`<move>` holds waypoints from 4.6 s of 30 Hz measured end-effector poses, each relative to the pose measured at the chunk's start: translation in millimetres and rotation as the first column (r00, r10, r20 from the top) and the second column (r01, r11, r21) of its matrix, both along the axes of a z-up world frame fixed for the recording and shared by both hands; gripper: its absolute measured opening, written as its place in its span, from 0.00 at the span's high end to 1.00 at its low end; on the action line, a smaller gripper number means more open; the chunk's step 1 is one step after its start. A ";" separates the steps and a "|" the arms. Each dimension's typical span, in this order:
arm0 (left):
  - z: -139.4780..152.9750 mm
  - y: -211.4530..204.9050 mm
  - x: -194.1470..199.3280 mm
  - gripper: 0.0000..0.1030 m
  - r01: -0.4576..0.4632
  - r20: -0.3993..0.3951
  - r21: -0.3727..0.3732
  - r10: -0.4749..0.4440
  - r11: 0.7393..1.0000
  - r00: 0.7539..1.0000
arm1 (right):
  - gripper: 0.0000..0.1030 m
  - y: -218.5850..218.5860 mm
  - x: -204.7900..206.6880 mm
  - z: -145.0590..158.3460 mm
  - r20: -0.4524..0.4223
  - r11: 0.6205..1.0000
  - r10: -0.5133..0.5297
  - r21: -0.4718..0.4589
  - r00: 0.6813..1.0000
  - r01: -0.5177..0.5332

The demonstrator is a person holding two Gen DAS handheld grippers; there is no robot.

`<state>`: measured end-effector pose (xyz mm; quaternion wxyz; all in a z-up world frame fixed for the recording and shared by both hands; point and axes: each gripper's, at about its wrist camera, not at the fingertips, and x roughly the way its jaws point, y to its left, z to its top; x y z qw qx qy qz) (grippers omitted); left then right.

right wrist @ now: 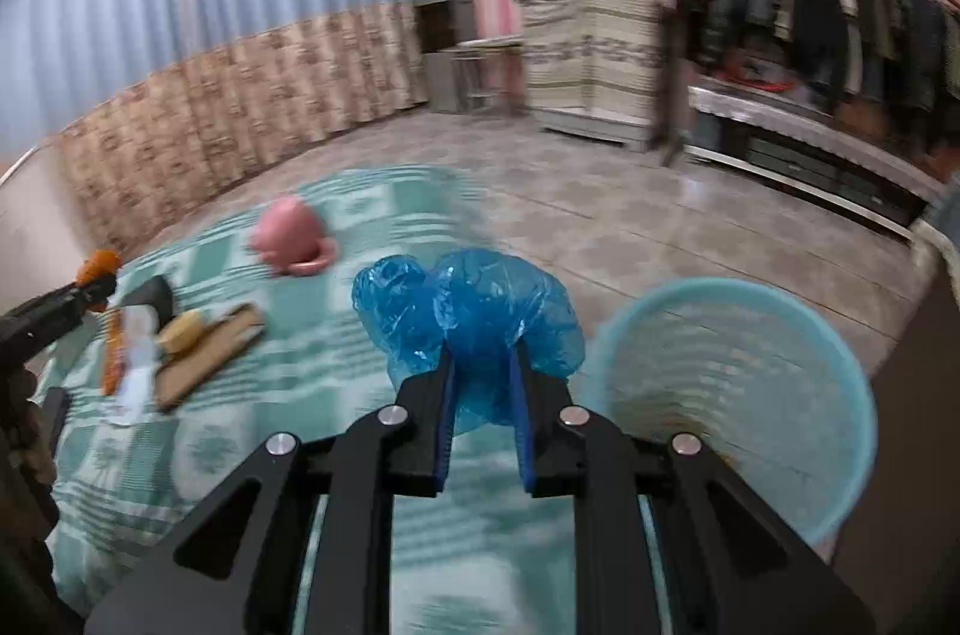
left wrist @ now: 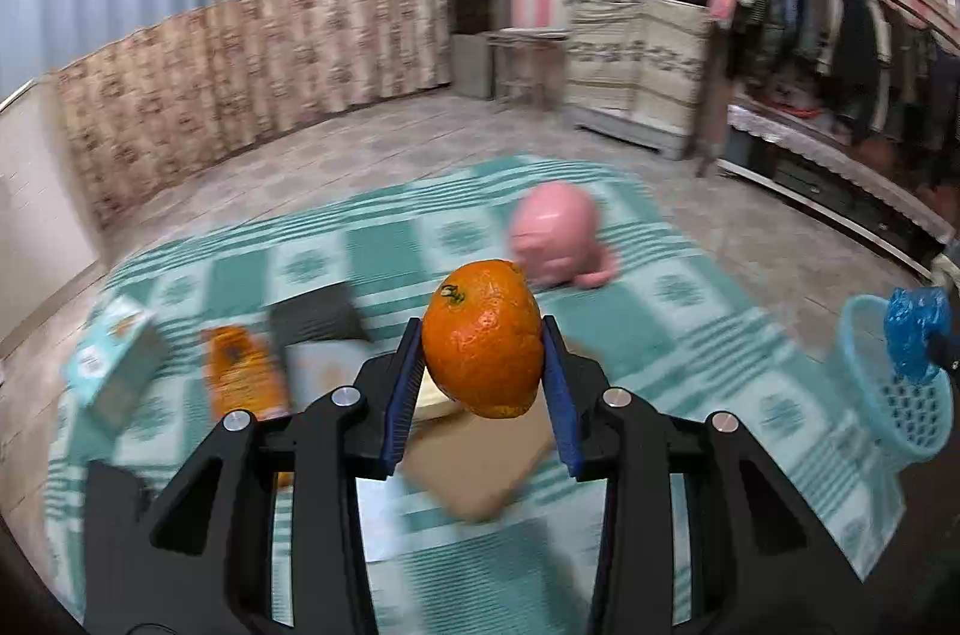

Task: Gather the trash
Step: 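Carry the tangerine and blue bag over the blue basket with both tools, then open the left tool to drop the tangerine while the right drops the blue bag, then move both tools back over the items on the bedspread, then grasp the orange printed snack packet with the left tool and lift it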

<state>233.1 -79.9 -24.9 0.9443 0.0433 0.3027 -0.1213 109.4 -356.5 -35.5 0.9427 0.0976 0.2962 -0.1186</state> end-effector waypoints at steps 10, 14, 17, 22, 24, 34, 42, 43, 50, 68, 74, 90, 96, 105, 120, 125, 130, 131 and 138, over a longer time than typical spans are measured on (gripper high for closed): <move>-12.9 -135.9 -19.9 0.64 0.236 -0.010 0.023 -0.235 0.972 0.972 | 0.83 -97.1 -51.2 -7.9 0.003 0.983 -0.181 0.027 0.983 0.181; -20.5 -178.2 -33.8 0.64 0.310 -0.027 0.021 -0.310 0.950 0.950 | 0.83 -111.7 -63.3 -10.3 0.004 0.978 -0.209 0.017 0.978 0.209; -27.1 -206.9 -43.7 0.64 0.363 -0.037 0.017 -0.362 0.932 0.931 | 0.83 -120.9 -71.2 -13.3 0.003 0.975 -0.223 0.016 0.975 0.222; -40.1 -252.9 -63.1 0.64 0.448 -0.058 0.031 -0.446 0.894 0.893 | 0.83 -143.4 -87.6 -17.4 0.009 0.966 -0.256 0.035 0.967 0.256; -42.5 -266.5 -67.7 0.64 0.474 -0.061 0.036 -0.471 0.880 0.880 | 0.83 -150.2 -91.3 -18.9 0.011 0.963 -0.267 0.039 0.964 0.266; -59.5 -335.0 -71.1 0.63 0.594 -0.091 0.088 -0.587 0.800 0.804 | 0.83 -170.6 -95.5 -36.9 -0.016 0.953 -0.298 0.054 0.954 0.298; -55.0 -344.3 -63.5 0.30 0.578 -0.059 0.079 -0.575 0.812 0.816 | 0.83 -179.1 -91.7 -45.9 -0.036 0.947 -0.314 0.067 0.949 0.315; -52.2 -341.8 -62.1 0.27 0.568 -0.047 0.078 -0.567 0.819 0.823 | 0.83 -179.2 -90.0 -46.8 -0.038 0.946 -0.314 0.070 0.949 0.316; -36.1 -321.1 -45.7 0.12 0.487 0.013 0.049 -0.489 0.872 0.872 | 0.83 -175.1 -74.0 -54.0 -0.047 0.949 -0.302 0.081 0.952 0.305; -1.3 -231.3 -36.1 0.05 0.310 0.106 -0.006 -0.308 0.951 0.946 | 0.31 -157.4 -14.2 -80.5 -0.079 0.955 -0.291 0.042 0.953 0.295; 7.4 -196.5 -35.3 0.05 0.256 0.115 -0.023 -0.252 0.966 0.961 | 0.08 -152.9 -20.7 -73.5 -0.052 0.951 -0.306 0.040 0.951 0.308; 24.6 -59.2 -54.7 0.05 0.068 0.138 -0.034 -0.063 0.997 0.988 | 0.05 -60.3 -8.9 -17.2 0.043 0.987 -0.158 -0.034 0.986 0.160; 22.1 13.4 -56.3 0.05 -0.056 0.145 -0.011 0.057 0.998 0.988 | 0.05 3.4 14.6 -12.5 0.056 0.998 -0.045 -0.040 0.997 0.048; -19.3 109.6 -42.9 0.05 -0.239 0.081 0.000 0.239 0.971 0.968 | 0.05 85.6 48.5 -19.1 0.034 0.992 0.114 -0.067 0.993 -0.111; -74.8 192.1 7.9 0.05 -0.356 -0.123 -0.010 0.353 0.934 0.928 | 0.05 149.6 95.8 -59.1 -0.072 0.968 0.223 -0.100 0.972 -0.230; -86.7 171.0 33.3 0.05 -0.313 -0.164 0.033 0.314 0.949 0.935 | 0.05 159.3 104.4 -67.2 -0.088 0.962 0.240 -0.115 0.967 -0.249; -103.9 161.0 47.1 0.09 -0.307 -0.219 0.096 0.320 0.947 0.921 | 0.05 157.4 103.3 -68.3 -0.088 0.964 0.239 -0.100 0.967 -0.247; -104.0 162.9 48.5 0.15 -0.304 -0.232 0.070 0.312 0.950 0.921 | 0.05 156.5 103.5 -68.5 -0.088 0.965 0.238 -0.093 0.967 -0.246; -103.5 170.2 49.3 0.58 -0.286 -0.248 -0.012 0.274 0.958 0.929 | 0.05 162.2 102.0 -71.8 -0.099 0.960 0.248 -0.105 0.964 -0.258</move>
